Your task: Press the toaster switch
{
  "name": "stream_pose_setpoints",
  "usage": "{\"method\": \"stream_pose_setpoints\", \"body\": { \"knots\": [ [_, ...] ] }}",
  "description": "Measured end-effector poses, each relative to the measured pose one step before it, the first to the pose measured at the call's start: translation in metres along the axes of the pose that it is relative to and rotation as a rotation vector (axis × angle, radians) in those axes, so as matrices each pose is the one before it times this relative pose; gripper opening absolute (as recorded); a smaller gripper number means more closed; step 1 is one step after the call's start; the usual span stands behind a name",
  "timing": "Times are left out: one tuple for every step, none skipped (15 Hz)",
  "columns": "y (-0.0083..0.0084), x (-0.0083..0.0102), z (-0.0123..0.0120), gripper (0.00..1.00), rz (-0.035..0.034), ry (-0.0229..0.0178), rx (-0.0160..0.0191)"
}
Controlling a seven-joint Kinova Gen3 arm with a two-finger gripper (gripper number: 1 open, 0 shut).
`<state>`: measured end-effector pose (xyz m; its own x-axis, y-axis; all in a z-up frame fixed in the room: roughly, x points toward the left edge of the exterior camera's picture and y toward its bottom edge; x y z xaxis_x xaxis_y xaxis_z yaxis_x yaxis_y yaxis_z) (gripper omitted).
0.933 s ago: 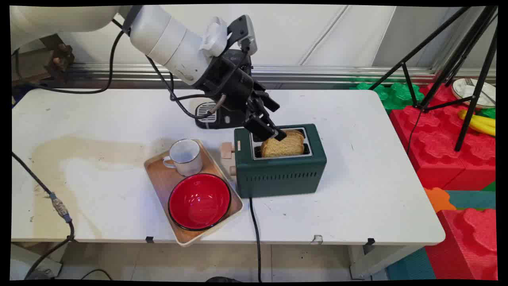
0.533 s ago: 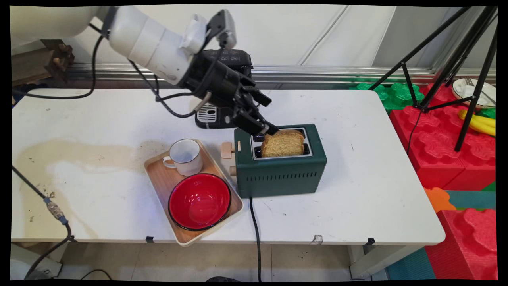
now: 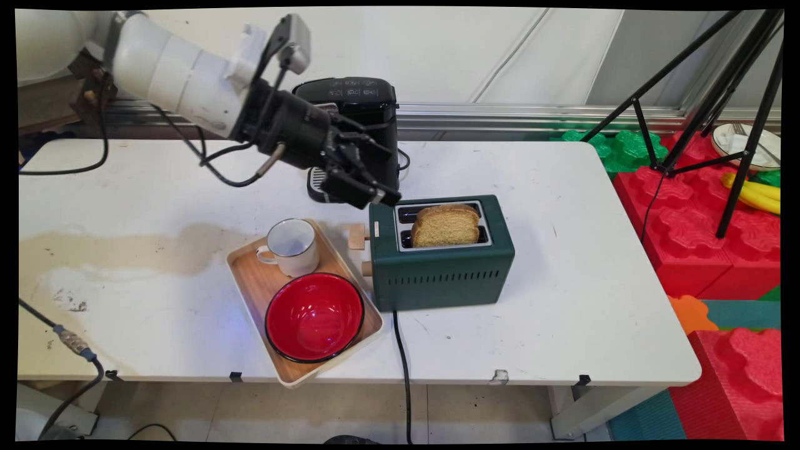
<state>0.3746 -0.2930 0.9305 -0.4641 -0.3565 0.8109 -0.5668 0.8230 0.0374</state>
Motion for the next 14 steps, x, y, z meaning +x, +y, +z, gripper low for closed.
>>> {"method": "stream_pose_setpoints", "body": {
  "knots": [
    [-0.00045,-0.00471,-0.00344,1.00,-0.00171,0.00037,-0.00319],
    [-0.00020,-0.00331,-0.00213,1.00,-0.00065,-0.00120,-0.00239],
    [-0.00074,-0.00540,-0.00311,1.00,-0.00002,-0.00223,-0.00405],
    [-0.00089,-0.00434,-0.00209,1.00,0.00036,-0.00279,-0.00308],
    [-0.00156,-0.00475,-0.00210,1.00,0.00049,-0.00337,-0.00264],
    [-0.00129,-0.00375,-0.00148,1.00,0.00115,-0.00308,-0.00212],
    [-0.00119,-0.00342,-0.00116,1.00,0.00112,-0.00330,-0.00213],
    [-0.00128,-0.00410,-0.00100,1.00,-0.00020,-0.00409,-0.00311],
    [-0.00063,-0.00270,-0.00052,1.00,-0.00014,-0.00251,-0.00231],
    [-0.00057,-0.00277,-0.00006,1.00,-0.00019,-0.00362,-0.00362],
    [-0.00003,-0.00265,-0.00020,1.00,0.00026,-0.00359,-0.00327],
    [-0.00019,-0.00221,0.00009,0.00,0.00057,-0.00312,-0.00251],
    [-0.00006,-0.00170,0.00020,0.00,0.00043,-0.00300,-0.00224],
    [-0.00001,-0.00135,0.00038,0.00,0.00010,-0.00263,-0.00252]
  ]
}}
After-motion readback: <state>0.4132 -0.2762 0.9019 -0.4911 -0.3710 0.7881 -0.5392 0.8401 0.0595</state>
